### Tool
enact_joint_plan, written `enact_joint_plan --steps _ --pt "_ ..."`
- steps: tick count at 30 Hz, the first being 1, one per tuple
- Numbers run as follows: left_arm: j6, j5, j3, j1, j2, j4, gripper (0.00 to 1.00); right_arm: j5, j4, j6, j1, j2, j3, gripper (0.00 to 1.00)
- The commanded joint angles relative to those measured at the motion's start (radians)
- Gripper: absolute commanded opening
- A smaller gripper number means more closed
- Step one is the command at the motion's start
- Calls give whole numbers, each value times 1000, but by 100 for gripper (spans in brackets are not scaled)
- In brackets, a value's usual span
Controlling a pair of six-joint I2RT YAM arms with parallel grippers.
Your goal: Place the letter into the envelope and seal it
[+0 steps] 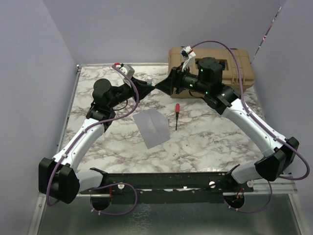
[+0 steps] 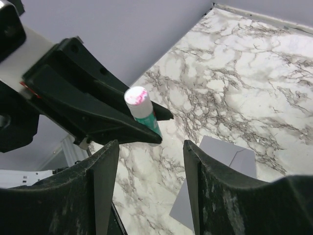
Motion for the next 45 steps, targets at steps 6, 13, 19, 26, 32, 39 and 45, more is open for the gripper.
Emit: enact_joint_plan --steps 6,13,19,26,32,39,45 --pt "277 93 70 -1 40 -128 0 -49 -171 -10 0 49 114 59" --pt "289 136 107 -10 58 -163 0 -81 -232 -11 0 138 228 57" --pt "363 140 115 -12 55 -214 0 -58 -246 -1 0 172 270 53" --pt "428 132 129 -14 52 -250 0 -73 -356 -41 0 222 352 43" --pt "435 123 140 -16 42 -259 0 -88 -434 -101 1 248 387 43" --pt "458 173 131 -17 29 -290 0 -77 -392 -113 1 267 388 32" --pt "469 181 132 -17 32 -301 0 -107 -391 -118 2 303 426 31"
